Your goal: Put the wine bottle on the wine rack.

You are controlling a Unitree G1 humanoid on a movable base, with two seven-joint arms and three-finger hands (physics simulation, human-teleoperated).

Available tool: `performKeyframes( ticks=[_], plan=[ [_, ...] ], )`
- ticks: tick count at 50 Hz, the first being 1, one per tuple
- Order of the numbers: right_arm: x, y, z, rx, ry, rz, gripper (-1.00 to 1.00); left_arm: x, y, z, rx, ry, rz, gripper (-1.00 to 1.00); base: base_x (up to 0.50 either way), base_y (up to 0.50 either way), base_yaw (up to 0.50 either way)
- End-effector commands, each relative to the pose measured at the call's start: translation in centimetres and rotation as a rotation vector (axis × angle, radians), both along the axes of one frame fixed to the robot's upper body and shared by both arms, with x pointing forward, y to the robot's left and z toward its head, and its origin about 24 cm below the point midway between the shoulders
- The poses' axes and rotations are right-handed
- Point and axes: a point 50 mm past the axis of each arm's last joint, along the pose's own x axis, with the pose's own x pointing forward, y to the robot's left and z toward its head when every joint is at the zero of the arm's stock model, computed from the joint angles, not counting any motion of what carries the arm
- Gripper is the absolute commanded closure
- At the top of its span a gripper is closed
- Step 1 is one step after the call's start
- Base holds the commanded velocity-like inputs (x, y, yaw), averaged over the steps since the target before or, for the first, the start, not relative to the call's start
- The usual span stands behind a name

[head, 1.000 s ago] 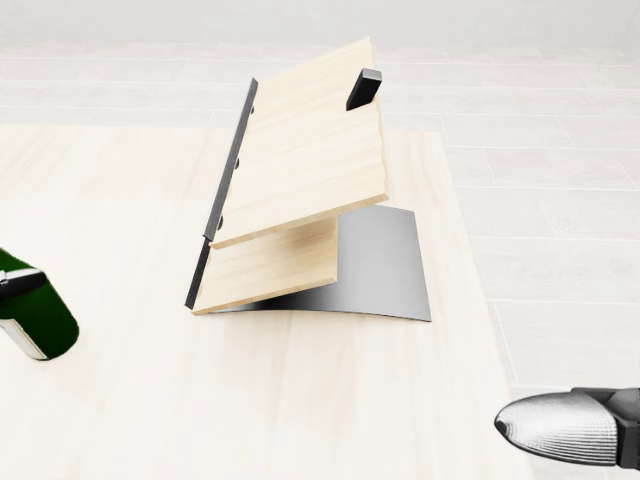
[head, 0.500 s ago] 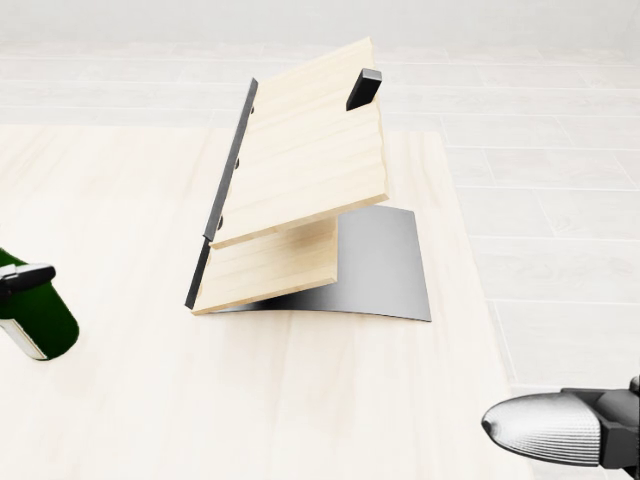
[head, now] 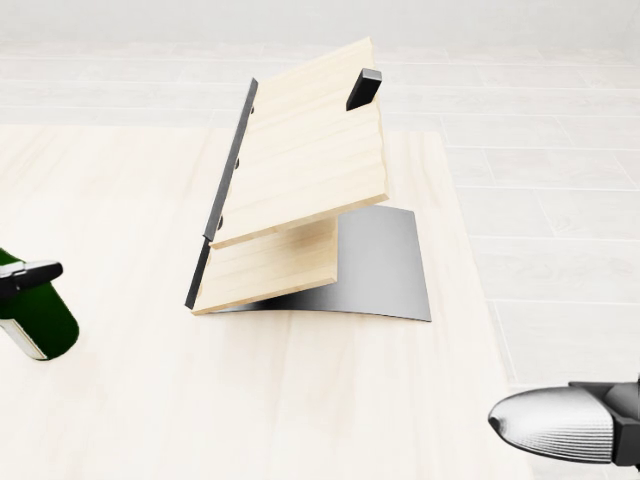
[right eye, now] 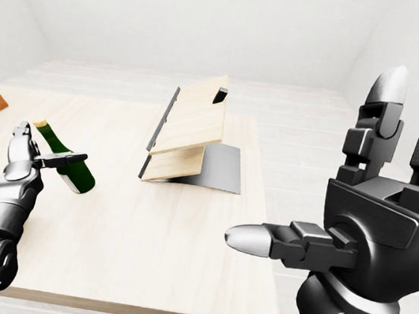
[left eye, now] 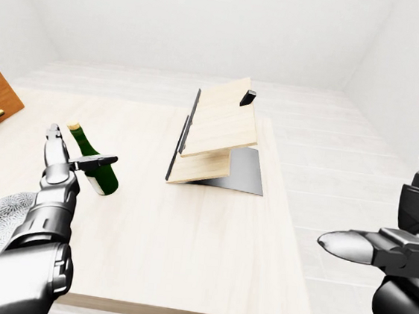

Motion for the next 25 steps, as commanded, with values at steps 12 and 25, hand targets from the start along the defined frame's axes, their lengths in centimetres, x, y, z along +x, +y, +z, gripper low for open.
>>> performKeyframes(
  ticks=[12,25],
  plan=[
    [0.26,-0.24,0.15,0.096,0.055,0.069,-1.0,-0.1,0.16,-0.09,0.009,0.008,0.052,1.0,0.0,0.0,0.0],
    [0.24,-0.21,0.04,0.085,0.058,0.066,-1.0,-0.04,0.03,-0.1,0.007,0.005,0.045,1.0,0.0,0.0,0.0]
  ],
)
